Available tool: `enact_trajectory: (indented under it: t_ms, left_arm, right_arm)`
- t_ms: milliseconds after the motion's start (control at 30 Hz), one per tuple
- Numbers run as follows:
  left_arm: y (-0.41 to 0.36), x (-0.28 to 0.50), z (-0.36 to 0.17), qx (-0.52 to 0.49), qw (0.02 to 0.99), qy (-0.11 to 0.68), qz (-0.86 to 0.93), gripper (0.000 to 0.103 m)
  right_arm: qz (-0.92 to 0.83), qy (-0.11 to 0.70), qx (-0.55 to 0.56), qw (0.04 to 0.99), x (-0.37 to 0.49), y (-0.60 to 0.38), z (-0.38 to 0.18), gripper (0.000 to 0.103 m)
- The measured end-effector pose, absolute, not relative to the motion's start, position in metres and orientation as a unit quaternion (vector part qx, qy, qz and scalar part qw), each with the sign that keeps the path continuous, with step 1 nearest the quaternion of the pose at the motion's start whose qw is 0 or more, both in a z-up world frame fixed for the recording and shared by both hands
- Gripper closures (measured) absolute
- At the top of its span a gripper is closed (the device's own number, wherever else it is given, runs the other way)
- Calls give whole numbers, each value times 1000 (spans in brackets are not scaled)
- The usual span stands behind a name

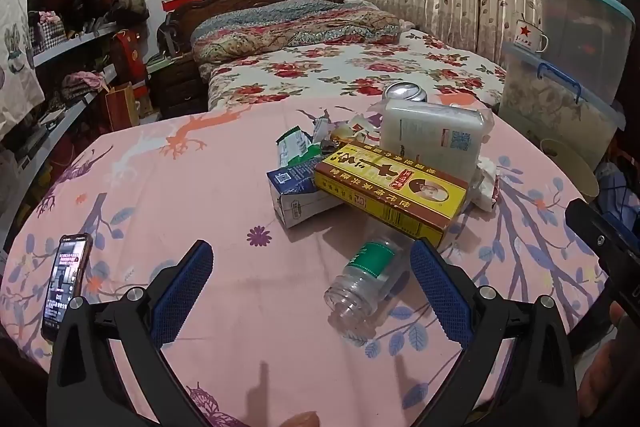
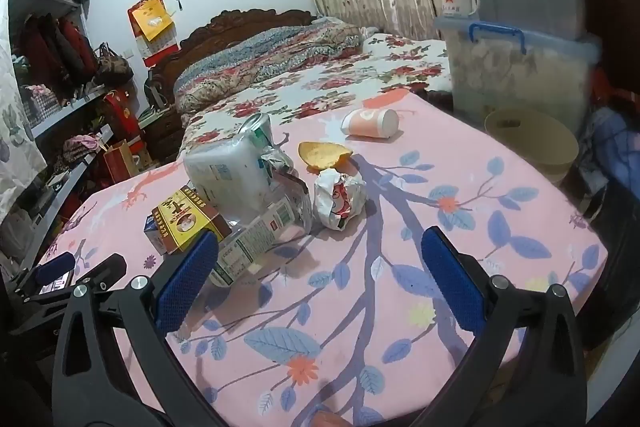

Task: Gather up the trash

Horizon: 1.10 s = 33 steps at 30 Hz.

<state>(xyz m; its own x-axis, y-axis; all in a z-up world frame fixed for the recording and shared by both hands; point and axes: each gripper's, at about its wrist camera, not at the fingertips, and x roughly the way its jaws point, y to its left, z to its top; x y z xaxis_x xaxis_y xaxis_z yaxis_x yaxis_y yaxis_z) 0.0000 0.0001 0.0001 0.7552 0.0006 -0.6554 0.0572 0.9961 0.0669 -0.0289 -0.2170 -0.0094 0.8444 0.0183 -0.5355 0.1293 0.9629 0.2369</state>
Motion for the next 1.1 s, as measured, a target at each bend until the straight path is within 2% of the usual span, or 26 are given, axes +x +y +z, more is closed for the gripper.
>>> enact_trajectory:
  t_ms: [267, 433, 733, 1100]
  left_arm:
    - [9, 1, -3, 18, 939, 343, -21, 9]
    - [14, -13, -5, 17, 956, 293, -13, 9]
    - [35, -31, -12, -83, 947, 288, -117, 9]
    - [45, -14, -14, -85, 950, 290, -83, 9]
  right_arm:
    - [-41, 271, 140, 951, -30, -226, -9, 3]
    - [-62, 233, 134, 961, -41, -234, -7, 3]
    - [39, 234, 164, 957, -57, -226, -13, 3]
    - [73, 308, 196, 928, -31, -223, -45, 3]
